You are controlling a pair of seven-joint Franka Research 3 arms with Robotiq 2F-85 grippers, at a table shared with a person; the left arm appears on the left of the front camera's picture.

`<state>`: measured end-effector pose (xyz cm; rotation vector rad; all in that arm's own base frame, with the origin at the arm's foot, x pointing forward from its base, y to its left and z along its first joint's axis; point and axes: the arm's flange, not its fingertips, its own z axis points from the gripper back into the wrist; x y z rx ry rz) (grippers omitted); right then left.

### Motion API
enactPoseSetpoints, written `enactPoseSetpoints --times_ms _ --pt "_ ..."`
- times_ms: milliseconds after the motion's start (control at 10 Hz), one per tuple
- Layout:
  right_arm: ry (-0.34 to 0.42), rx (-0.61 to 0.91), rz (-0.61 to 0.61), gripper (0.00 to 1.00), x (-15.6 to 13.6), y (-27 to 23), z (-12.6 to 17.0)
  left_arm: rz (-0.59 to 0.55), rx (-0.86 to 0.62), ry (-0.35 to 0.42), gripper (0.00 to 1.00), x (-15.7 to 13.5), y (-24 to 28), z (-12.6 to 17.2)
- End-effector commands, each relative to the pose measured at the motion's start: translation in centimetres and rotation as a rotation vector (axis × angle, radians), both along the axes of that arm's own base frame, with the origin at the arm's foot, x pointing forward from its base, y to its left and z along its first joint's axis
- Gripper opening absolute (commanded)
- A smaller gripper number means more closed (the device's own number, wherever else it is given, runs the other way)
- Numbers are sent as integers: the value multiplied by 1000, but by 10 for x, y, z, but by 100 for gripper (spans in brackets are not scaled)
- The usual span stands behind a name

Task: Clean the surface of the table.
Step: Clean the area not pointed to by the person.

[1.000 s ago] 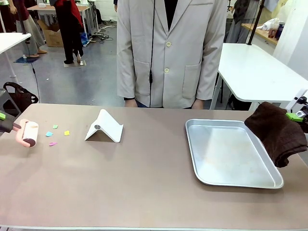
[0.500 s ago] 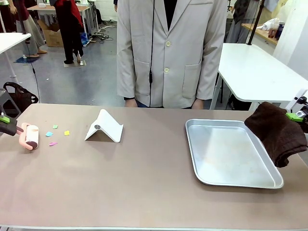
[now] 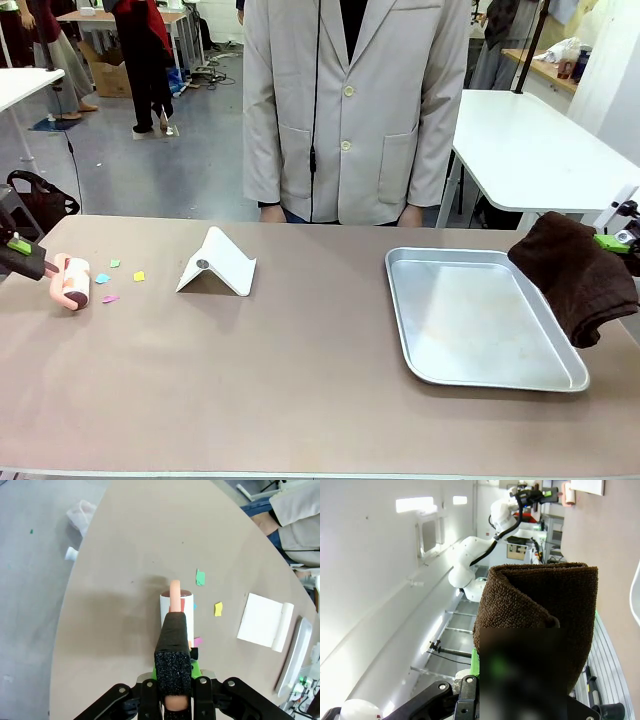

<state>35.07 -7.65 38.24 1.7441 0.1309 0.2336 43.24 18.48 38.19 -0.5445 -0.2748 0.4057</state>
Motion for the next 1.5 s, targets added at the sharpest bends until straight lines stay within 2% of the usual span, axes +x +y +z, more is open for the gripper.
enactPoseSetpoints --times_ms 0,700,1000,1100,1400 --pt "-10 -6 1 0 -1 -1 4 1 12 64 22 8 -14 -30" --pt "-10 -6 1 0 -1 -1 4 0 -66 71 22 59 -76 -43" --pt "-10 -6 1 0 -1 -1 4 -14 -92 51 22 68 -82 -40" --pt "-10 -6 1 0 -1 -1 4 -15 -107 33 22 67 -81 -36" --pt "-10 -6 1 0 -1 -1 4 -92 -337 -169 22 40 -64 16"
